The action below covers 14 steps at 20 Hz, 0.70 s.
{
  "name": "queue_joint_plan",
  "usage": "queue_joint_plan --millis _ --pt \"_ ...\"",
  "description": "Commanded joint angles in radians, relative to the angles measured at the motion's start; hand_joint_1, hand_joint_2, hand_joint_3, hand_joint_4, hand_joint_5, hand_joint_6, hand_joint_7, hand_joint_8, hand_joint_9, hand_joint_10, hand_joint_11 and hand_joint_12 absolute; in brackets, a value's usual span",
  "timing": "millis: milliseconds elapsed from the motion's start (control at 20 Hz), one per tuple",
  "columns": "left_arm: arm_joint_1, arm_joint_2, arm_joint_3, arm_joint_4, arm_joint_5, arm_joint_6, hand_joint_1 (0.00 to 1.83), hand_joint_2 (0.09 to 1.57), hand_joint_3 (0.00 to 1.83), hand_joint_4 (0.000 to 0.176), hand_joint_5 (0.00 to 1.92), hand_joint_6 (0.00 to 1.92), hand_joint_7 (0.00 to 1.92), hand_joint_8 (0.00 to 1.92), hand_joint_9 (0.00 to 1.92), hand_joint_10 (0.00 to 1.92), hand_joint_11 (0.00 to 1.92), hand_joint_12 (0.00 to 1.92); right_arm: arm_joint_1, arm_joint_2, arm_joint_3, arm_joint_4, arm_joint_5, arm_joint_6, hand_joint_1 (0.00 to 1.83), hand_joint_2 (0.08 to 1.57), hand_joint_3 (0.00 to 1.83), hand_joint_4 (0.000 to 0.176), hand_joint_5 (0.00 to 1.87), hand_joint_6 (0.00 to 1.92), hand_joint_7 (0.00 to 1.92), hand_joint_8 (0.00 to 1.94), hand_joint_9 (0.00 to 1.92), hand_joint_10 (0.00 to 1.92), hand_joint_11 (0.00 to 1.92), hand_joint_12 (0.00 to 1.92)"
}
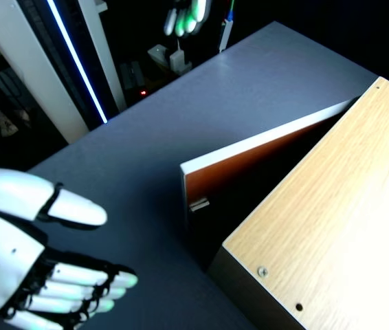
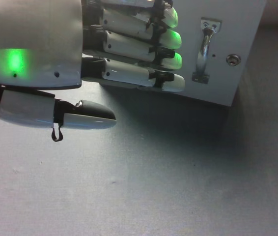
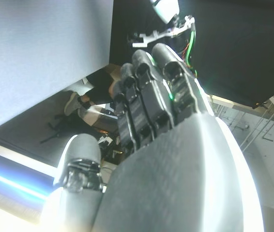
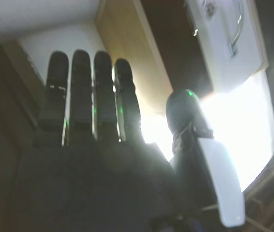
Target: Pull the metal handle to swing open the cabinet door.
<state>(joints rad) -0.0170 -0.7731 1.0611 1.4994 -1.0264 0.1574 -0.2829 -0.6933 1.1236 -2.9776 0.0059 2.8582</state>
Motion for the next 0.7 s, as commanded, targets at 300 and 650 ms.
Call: queue_joint_plan --millis 300,650 --pt "-0.010 0.005 0.001 -0.100 -0.025 0.008 0.00 1.57 0.05 0.000 0.43 0.00 0.47 0.00 0.44 0.00 0.10 0.74 0.026 -0.050 0.075 -0.034 -0.074 0.133 0.00 1.57 0.02 0.000 0.39 0.00 0.40 0.00 0.36 0.00 0.00 0.93" --pt "-0.010 0.005 0.001 -0.100 -0.025 0.008 0.00 1.57 0.05 0.000 0.43 0.00 0.47 0.00 0.44 0.00 0.11 0.74 0.026 -0.073 0.072 -0.034 -0.067 0.133 0.00 1.57 0.03 0.000 0.40 0.00 0.40 0.00 0.36 0.00 0.00 0.94"
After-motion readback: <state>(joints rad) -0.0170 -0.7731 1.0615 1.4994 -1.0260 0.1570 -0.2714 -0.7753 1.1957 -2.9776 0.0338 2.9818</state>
